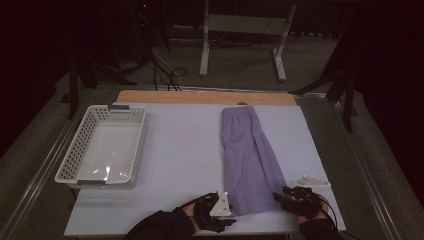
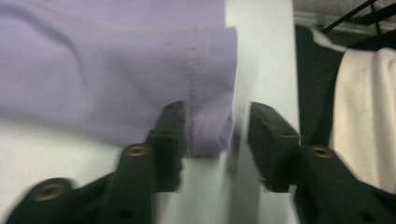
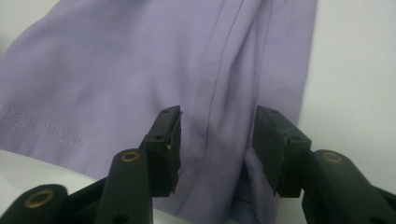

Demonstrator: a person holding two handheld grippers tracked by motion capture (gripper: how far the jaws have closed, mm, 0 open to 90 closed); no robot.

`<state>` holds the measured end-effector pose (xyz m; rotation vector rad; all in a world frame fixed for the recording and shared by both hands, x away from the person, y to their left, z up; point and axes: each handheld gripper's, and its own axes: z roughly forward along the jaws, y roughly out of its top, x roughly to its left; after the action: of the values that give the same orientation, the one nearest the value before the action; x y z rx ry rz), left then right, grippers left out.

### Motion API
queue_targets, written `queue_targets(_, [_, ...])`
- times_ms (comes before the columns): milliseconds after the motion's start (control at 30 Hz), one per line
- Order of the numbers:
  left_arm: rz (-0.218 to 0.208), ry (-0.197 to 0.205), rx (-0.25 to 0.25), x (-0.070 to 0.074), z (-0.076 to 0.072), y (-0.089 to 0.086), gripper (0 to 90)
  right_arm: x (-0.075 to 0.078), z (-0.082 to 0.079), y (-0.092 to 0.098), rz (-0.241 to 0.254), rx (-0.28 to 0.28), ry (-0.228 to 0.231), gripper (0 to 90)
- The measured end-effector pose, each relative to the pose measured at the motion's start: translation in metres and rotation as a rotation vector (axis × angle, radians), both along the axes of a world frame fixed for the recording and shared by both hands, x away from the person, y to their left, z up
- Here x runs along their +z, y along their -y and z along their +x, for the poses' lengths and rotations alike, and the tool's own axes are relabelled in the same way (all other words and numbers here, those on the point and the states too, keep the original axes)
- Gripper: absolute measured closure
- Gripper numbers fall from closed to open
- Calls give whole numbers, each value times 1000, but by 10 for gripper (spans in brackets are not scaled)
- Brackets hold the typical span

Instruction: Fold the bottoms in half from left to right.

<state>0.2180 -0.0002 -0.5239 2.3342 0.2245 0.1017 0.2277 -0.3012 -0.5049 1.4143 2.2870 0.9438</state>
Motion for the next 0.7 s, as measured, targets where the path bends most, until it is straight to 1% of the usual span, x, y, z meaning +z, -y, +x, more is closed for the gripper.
queue_targets(67, [3, 3, 11, 1, 2, 0, 661, -2, 2, -1, -38, -5, -10, 520])
queue_targets(133, [4, 2, 22, 1, 3, 0, 735, -5, 3, -1, -52, -13, -31, 559])
queue_targets(200, [4, 6, 30, 0, 5, 1, 799, -5, 4, -1, -65, -20, -35, 607])
queue_targets(233, [7, 9, 31, 1, 5, 1, 829, -5, 4, -1, -71, -26, -34, 664])
queue_targets(267, [13, 20, 33, 1, 5, 2, 861, -4, 4, -1, -80, -26, -32, 700])
queue_targets(300, [14, 24, 35, 1, 5, 2, 886, -4, 4, -1, -77, -19, -32, 761])
queue_targets(367, [21, 32, 31, 2, 4, 3, 894, -2, 3, -2, -85, -13, -29, 882])
queue_targets(433, [23, 41, 27, 3, 4, 2, 897, 1, 2, -2, -78, -5, -19, 895])
queue_targets(467, [22, 38, 28, 4, 4, 1, 900, 3, 2, -3, -78, -5, -12, 897])
queue_targets(500, [14, 30, 23, 5, 5, 0, 900, 4, 1, -3, -83, -4, -4, 898])
queue_targets(567, [1, 31, 30, 10, 6, -2, 900, 7, 0, -3, -66, -2, 1, 900])
queue_targets(600, [-5, 31, 28, 13, 6, -4, 900, 9, 0, -2, -73, -4, 11, 900])
queue_targets(633, [-16, 36, 35, 16, 7, -5, 900, 11, -1, -2, -67, -8, 17, 900])
queue_targets(700, [-36, 24, 39, 23, 9, -8, 900, 14, -1, -1, -36, -16, 22, 900])
